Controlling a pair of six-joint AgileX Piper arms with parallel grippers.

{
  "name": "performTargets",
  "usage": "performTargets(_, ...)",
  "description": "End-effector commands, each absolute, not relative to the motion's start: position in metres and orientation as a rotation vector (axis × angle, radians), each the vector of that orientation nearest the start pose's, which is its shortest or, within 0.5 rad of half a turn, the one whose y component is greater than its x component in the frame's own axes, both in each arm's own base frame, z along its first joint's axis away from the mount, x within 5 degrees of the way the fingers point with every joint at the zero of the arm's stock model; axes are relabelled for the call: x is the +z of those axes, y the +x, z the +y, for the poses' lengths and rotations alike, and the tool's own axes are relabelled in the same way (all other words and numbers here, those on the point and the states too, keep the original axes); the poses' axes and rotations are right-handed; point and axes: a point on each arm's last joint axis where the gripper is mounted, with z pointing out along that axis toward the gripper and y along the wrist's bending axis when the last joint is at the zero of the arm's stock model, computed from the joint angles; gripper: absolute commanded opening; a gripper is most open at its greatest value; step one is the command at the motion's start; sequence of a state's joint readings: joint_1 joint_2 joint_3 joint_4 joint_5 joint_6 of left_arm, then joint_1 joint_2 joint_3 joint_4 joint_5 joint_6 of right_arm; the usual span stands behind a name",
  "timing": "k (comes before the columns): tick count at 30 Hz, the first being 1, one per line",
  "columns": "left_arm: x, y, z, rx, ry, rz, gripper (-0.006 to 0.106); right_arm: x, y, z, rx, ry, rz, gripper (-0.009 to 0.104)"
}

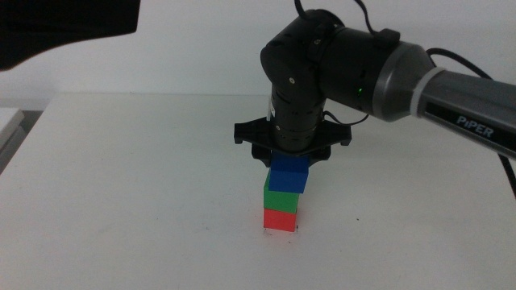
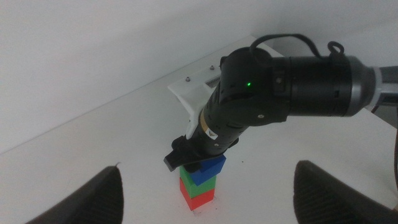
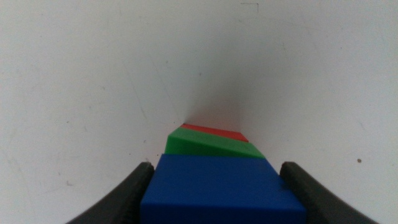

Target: Stack red cubes first, then green, then blue cubes in a specific spot.

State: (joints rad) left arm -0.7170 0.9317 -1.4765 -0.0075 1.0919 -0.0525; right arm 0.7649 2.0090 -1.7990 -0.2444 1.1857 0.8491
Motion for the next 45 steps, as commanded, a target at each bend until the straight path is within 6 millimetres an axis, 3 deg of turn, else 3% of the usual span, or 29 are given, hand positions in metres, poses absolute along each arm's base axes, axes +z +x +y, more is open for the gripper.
performTargets(1,0.499,0.101,-0.088,-0.491,0.67,1.942,0.094,0.268,0.327,0.284,0.025,0.027,2.766,-0.001)
performTargets(7,0.499,0.101,-0.088,-0.491,0.67,1.942,0.094,0.259,0.332,0.288,0.032,0.014,2.756,0.002)
performTargets(13,0.499,0.101,-0.088,-0.484,0.668,1.939,0.094,0.258,0.333,0.289,0.037,0.009,2.747,0.018)
performTargets(21,0.499,0.101,-0.088,-0.484,0.668,1.939,0.094,0.26,0.333,0.289,0.033,-0.015,2.738,0.071)
performTargets(23,0.499,0.101,-0.088,-0.484,0.668,1.939,0.094,0.273,0.332,0.286,0.057,-0.02,2.698,0.082)
performTargets(26,0.499,0.101,-0.088,-0.484,0.668,1.939,0.094,0.312,0.322,0.272,0.062,-0.069,2.611,0.093)
performTargets(31,0.499,0.101,-0.088,-0.484,0.668,1.939,0.094,0.396,0.288,0.204,0.084,-0.083,2.492,0.093)
performTargets(34,0.499,0.101,-0.088,-0.484,0.668,1.939,0.094,0.42,0.259,0.153,0.072,-0.079,2.405,0.093)
performTargets(37,0.499,0.101,-0.088,-0.484,0.668,1.939,0.094,0.423,0.229,0.103,0.057,-0.112,2.312,0.093)
performTargets(40,0.499,0.101,-0.088,-0.484,0.668,1.939,0.094,0.41,0.201,0.06,0.055,-0.116,2.222,0.093)
performTargets(45,0.499,0.101,-0.088,-0.484,0.668,1.939,0.094,0.383,0.175,0.028,0.076,-0.111,2.1,0.093)
